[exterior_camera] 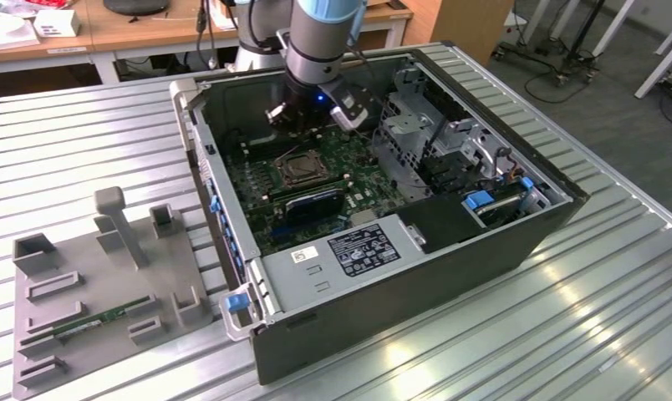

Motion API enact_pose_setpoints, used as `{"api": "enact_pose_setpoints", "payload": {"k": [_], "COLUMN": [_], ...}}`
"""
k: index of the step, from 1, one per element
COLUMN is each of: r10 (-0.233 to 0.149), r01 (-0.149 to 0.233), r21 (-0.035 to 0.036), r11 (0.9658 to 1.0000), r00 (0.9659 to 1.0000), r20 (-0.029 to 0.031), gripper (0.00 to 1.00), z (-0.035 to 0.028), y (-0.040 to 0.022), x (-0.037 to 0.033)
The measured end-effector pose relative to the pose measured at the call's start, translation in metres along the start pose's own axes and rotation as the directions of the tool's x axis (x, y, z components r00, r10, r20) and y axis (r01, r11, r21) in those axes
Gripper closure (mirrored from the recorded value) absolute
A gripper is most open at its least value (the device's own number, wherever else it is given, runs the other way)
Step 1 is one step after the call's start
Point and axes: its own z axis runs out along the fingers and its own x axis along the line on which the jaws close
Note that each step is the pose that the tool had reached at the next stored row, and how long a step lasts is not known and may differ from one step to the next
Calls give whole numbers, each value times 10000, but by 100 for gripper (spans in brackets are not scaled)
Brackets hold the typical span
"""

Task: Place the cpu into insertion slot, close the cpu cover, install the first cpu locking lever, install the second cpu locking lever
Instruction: 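Install the first cpu locking lever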

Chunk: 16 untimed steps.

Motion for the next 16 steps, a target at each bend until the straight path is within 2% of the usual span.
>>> {"api": "enact_pose_setpoints", "payload": {"k": [5, 16], "r10": [0, 1], "r01": [0, -1], "r21": [-1, 3], "r11": [10000, 10000], "r00": [10000, 10000], "r20": [0, -1], "gripper": [89, 89], "z": [12, 34], "y": [-1, 11], "x": [-34, -62]}}
